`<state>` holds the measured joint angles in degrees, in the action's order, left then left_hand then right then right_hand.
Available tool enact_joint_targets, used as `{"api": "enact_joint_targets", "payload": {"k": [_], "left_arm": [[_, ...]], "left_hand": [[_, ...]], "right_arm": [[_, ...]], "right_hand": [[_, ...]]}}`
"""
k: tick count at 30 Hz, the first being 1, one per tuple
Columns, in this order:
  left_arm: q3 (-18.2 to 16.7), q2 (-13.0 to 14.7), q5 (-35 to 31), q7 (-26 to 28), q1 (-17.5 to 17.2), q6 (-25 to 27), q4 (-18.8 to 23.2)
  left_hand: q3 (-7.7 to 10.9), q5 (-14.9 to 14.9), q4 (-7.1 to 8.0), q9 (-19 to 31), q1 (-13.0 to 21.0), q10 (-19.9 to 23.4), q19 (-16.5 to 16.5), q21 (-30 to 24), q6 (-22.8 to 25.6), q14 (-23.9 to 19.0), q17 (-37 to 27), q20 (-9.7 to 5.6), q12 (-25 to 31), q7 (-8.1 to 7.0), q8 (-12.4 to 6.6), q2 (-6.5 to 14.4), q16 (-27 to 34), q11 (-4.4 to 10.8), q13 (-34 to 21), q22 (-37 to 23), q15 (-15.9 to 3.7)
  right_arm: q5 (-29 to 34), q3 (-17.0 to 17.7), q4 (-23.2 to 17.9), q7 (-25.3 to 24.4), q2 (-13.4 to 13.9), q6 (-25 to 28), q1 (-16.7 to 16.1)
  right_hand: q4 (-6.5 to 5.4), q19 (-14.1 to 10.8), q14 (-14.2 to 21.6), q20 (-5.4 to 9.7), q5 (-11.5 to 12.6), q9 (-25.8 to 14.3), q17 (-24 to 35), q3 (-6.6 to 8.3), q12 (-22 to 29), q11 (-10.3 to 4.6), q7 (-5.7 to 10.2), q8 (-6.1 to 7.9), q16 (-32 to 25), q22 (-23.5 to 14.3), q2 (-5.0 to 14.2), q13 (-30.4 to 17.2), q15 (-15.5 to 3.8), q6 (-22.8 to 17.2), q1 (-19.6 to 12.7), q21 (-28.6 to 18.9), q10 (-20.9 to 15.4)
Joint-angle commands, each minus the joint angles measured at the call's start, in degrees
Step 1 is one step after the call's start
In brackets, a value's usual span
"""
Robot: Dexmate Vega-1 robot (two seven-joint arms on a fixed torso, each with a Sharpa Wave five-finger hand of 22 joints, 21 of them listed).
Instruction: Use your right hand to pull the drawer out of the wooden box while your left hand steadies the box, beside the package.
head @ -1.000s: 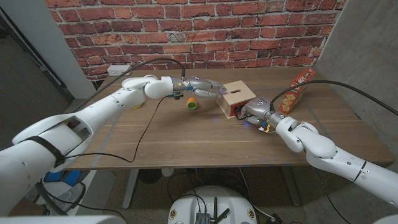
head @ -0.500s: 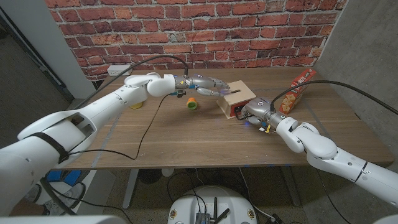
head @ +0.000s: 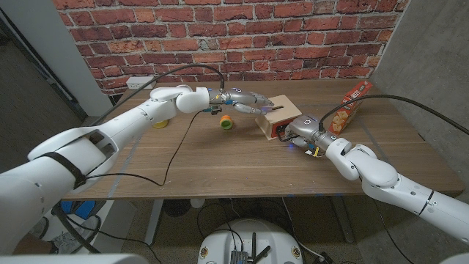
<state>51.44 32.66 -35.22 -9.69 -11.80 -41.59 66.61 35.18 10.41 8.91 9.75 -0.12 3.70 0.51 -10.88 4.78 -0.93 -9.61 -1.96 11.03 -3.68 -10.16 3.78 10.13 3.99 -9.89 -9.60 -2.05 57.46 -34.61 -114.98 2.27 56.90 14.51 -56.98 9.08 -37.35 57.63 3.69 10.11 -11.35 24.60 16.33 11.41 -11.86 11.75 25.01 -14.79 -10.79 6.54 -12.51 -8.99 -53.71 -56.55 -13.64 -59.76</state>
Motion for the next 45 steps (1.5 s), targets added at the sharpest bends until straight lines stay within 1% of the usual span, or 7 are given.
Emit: {"api": "enact_joint_targets", "payload": {"k": [1,5,13,21,45], "left_arm": [[2.32,-2.26,-0.49,0.48,2.02,-1.63,-4.42],[2.76,-2.58,-0.86,1.29,2.27,-2.14,-5.37],[3.26,-2.91,-0.01,0.84,2.52,-2.19,-6.5],[3.2,-2.34,0.56,0.12,2.08,-1.55,-5.72],[2.95,-1.62,1.32,-1.94,1.75,-1.09,-4.61]], "left_hand": [[-0.07,0.36,-0.19,0.07,0.49,0.16,0.34,0.02,-0.47,-0.43,0.0,-10.16,-0.15,0.17,0.16,4.62,0.0,0.42,0.08,-0.13,-4.17],[-0.09,0.36,-0.16,0.08,0.45,0.11,0.34,0.03,-0.49,-0.47,0.0,-10.12,-0.19,0.15,0.11,4.63,0.0,0.63,0.08,-0.14,-4.33],[-0.09,0.37,-0.12,0.08,0.44,0.48,0.24,0.02,-0.27,-1.08,0.0,-10.09,-0.1,0.15,-0.03,4.69,0.17,1.01,0.08,-0.13,-4.76],[-0.04,0.39,-0.13,0.07,0.47,1.11,-0.07,-0.06,0.39,-1.97,0.02,-10.05,0.06,-0.15,-0.27,4.76,0.35,1.73,0.08,-0.13,-4.94],[0.17,0.43,-0.18,0.03,0.57,2.65,-0.75,-0.14,2.17,-3.15,0.04,-10.08,0.29,-0.56,-0.58,4.94,0.28,2.39,0.08,-0.12,-5.17]], "right_arm": [[0.24,0.04,0.04,-0.01,-0.05,-0.26,0.13],[0.31,-0.05,0.22,-0.02,-0.23,-0.38,0.36],[0.35,-0.21,0.44,0.05,-0.43,-0.71,0.72],[0.24,-0.33,0.73,0.15,-0.6,-1.01,1.08],[0.53,-0.64,1.07,0.07,-0.89,-1.33,1.6]], "right_hand": [[-0.1,-0.19,0.6,7.58,0.0,-0.1,0.18,0.56,-0.04,-0.14,-0.01,0.16,0.21,-0.09,0.2,-0.21,-4.6,-0.17,0.17,0.24,-0.35],[-0.13,-0.2,0.61,7.57,-0.01,-0.1,0.23,0.62,-0.07,-0.16,-0.08,0.2,0.26,-0.09,0.28,-0.18,-4.61,-0.3,0.23,0.24,-0.34],[-0.11,-0.23,0.62,7.57,-0.03,-0.1,0.34,0.72,-0.09,-0.13,-0.01,0.13,0.36,-0.1,0.26,-0.14,-4.63,-0.27,0.36,0.23,-0.34],[-0.07,-0.23,0.66,7.57,-0.05,-0.09,0.45,0.81,-0.07,-0.14,-0.06,0.12,0.44,-0.1,0.23,-0.17,-4.61,-0.34,0.43,0.24,-0.34],[-0.05,-0.23,0.72,7.58,-0.06,-0.08,0.75,1.06,-0.11,-0.13,-0.08,-0.01,0.67,-0.1,0.15,-0.13,-4.61,-0.42,0.76,0.25,-0.28]]}}
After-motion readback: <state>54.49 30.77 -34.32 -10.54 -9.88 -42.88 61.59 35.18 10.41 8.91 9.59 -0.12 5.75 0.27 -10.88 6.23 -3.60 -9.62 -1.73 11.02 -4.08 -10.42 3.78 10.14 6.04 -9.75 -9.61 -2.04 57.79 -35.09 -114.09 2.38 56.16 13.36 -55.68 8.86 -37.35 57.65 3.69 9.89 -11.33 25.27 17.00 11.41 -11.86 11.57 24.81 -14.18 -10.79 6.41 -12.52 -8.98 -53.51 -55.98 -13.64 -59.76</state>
